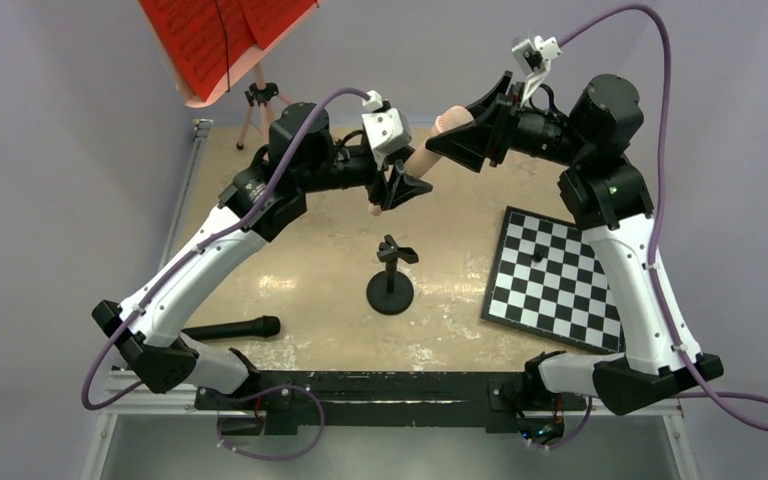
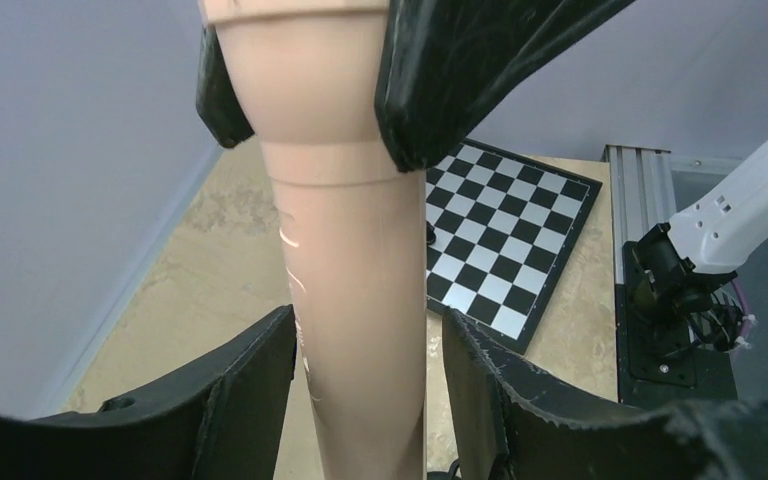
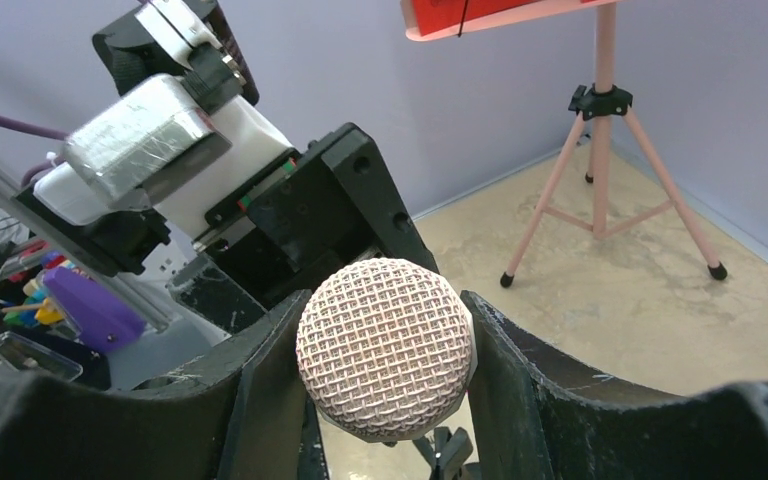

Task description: Pack up the instrument practice props

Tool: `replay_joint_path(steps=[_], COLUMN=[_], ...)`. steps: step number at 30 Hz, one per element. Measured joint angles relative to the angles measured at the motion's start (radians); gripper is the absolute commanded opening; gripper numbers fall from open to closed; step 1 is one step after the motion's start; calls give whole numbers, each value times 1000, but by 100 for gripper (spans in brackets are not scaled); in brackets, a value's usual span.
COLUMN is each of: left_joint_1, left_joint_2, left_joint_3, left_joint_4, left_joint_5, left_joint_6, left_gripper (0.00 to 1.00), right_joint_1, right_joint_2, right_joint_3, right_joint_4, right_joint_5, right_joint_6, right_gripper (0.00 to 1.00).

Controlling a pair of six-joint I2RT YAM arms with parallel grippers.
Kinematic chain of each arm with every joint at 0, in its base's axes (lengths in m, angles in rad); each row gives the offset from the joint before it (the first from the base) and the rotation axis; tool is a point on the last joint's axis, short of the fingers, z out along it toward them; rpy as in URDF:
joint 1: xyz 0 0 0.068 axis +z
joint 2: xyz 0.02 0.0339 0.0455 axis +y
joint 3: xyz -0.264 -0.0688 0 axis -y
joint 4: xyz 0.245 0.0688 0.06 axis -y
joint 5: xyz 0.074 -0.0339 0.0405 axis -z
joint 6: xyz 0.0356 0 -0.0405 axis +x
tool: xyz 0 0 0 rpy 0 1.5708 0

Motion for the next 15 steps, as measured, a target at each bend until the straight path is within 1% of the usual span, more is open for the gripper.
replay_joint_path(steps=[3,6,9,12,14,15], left_joint_1=[0,0,0,1,3,2], left_joint_2=[0,0,2,11,21,26], left_joint_3=[11,17,31,55,73,80], left_joint_4=[1,0,-15,-37,-51,-58], left_joint_5=[-3,-2,6,7,7,8], left_joint_6=[-2,-2,2,4,7,7], left_gripper=[63,57,42,34,25,19], right_joint_1=[0,0,0,0,0,0], right_joint_2=[-1,-1,-1,-2,-3,-3], right_joint_3=[-19,-37,-48,-48,-48,-48], right_joint_4=[12,14,14,14,16,16], right_joint_5=[-6,-10,-13,-19,-20,-21], right_joint_6=[6,7,7,5,0,0], right_gripper=[0,0,0,0,0,11])
